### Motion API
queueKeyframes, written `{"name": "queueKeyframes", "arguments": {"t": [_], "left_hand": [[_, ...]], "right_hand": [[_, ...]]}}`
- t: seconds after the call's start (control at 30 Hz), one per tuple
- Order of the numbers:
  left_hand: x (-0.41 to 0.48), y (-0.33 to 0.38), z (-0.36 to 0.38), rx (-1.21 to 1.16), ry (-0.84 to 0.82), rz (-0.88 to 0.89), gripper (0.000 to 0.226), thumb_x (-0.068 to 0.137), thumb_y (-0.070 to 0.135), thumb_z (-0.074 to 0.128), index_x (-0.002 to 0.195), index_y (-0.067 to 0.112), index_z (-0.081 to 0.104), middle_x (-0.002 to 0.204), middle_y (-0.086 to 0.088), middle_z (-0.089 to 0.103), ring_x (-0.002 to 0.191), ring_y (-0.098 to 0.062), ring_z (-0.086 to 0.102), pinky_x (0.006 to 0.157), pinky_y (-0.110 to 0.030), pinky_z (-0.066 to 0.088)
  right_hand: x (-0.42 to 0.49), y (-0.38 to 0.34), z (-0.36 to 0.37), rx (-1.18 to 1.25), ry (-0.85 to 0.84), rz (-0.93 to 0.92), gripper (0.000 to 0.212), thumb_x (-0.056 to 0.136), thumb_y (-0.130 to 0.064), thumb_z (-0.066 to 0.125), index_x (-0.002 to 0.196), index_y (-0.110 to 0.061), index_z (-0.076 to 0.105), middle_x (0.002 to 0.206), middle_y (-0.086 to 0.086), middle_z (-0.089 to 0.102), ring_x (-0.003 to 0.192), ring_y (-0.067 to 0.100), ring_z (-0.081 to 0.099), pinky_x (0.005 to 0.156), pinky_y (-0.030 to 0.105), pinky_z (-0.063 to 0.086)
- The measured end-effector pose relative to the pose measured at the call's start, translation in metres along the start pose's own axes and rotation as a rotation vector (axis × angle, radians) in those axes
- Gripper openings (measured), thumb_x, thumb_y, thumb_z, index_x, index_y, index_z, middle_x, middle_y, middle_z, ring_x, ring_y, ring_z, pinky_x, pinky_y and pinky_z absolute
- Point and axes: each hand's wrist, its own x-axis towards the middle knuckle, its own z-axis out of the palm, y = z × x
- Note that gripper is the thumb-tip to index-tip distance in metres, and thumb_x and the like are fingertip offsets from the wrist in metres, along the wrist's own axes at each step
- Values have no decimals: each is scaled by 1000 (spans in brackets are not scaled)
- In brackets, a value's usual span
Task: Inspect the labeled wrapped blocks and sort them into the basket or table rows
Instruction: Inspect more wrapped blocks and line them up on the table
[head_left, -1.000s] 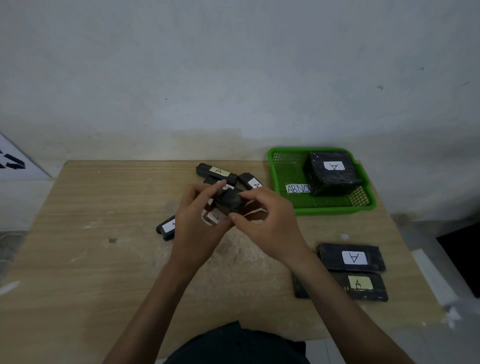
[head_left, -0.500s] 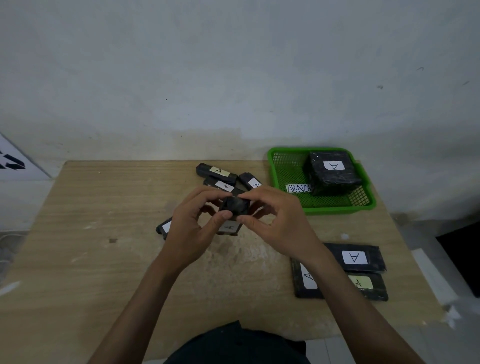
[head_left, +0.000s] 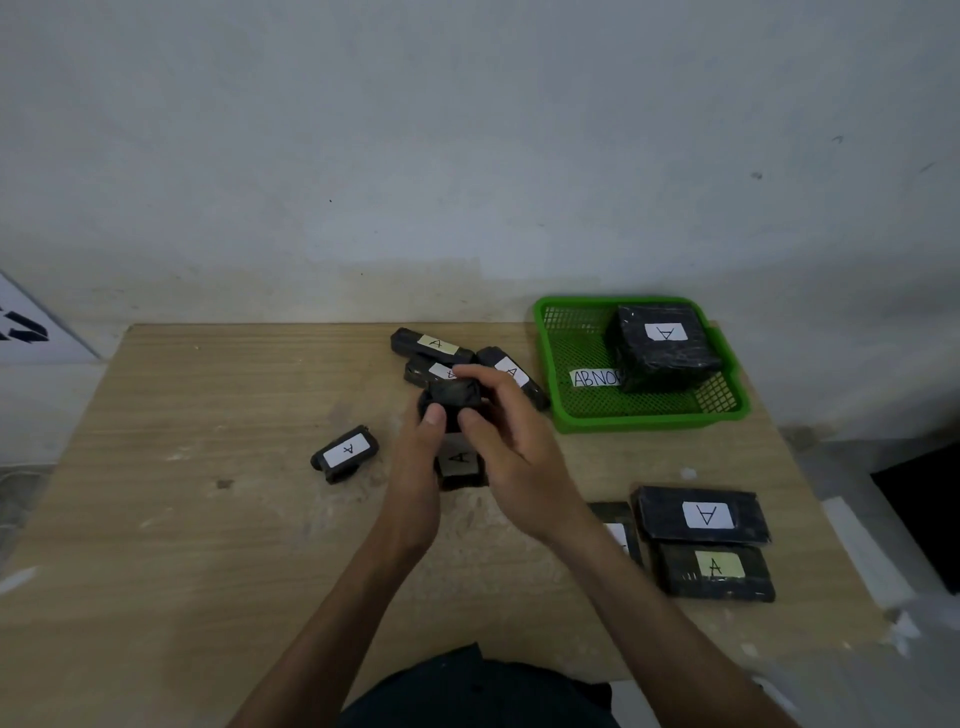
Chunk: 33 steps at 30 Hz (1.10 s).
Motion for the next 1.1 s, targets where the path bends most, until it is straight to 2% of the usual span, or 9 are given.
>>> {"name": "queueKeyframes", "arguments": {"t": [0.1,0.17,0.3,0.53,0.67,0.77,0.87,0.97,1.1], "left_hand": [[-2,1,13,-57,152,29,52,80,51,42,107,9,57,93,0,65,90,-14,62,75,-28,50],[0,-2,12,-51,222,25,42,78,50,43,91,14,59,84,-4,59,83,-20,55,73,-39,44],[7,-5,5,-25,235,-1,20,73,41,44,71,24,54,72,-3,48,74,-25,42,70,-47,36],[9,-5,2,0,179,17,24,72,41,43,77,22,57,70,7,57,72,-14,51,66,-35,42],[3,-13,2,145,-12,-142,20,83,33,45,99,21,51,94,2,60,86,-8,59,67,-25,48],[-5,-31,-4,339,-145,-215,31,91,9,53,111,27,39,111,2,51,100,-9,56,70,-18,49],[-9,-52,-13,633,-246,-279,34,88,8,58,115,21,41,107,1,52,89,-10,56,61,-12,46],[-12,-70,-21,713,-292,-338,23,90,15,60,109,22,49,97,6,56,77,-6,57,57,-12,43],[-8,-96,-18,664,-214,-413,27,87,17,65,112,23,54,103,4,58,89,-10,59,73,-22,48]], "right_hand": [[-8,-3,19,247,52,76,22,91,-21,42,109,-16,54,98,-1,64,86,7,63,73,20,50],[-8,-6,30,268,117,58,14,96,-15,40,101,-15,54,90,-2,63,80,4,63,68,17,49],[-7,-10,40,183,182,10,24,97,1,35,93,-15,51,82,-4,59,71,-3,59,64,13,48],[-4,-5,40,205,191,8,24,98,2,32,93,-12,51,82,-2,58,70,-4,58,64,11,47],[3,16,23,248,328,140,22,98,0,34,93,-13,52,84,0,56,69,-5,55,63,10,44],[1,41,5,319,441,290,22,98,-8,38,91,-20,55,90,5,59,82,11,57,69,23,47],[-6,61,-13,388,538,347,23,100,-10,39,92,-22,57,91,7,63,85,17,58,76,31,46],[-15,75,-38,202,543,372,22,101,-12,40,95,-25,58,90,1,65,87,14,60,77,27,49],[-25,102,-79,-173,354,509,18,97,-16,50,103,-25,64,103,-5,62,103,16,59,90,32,50]]}}
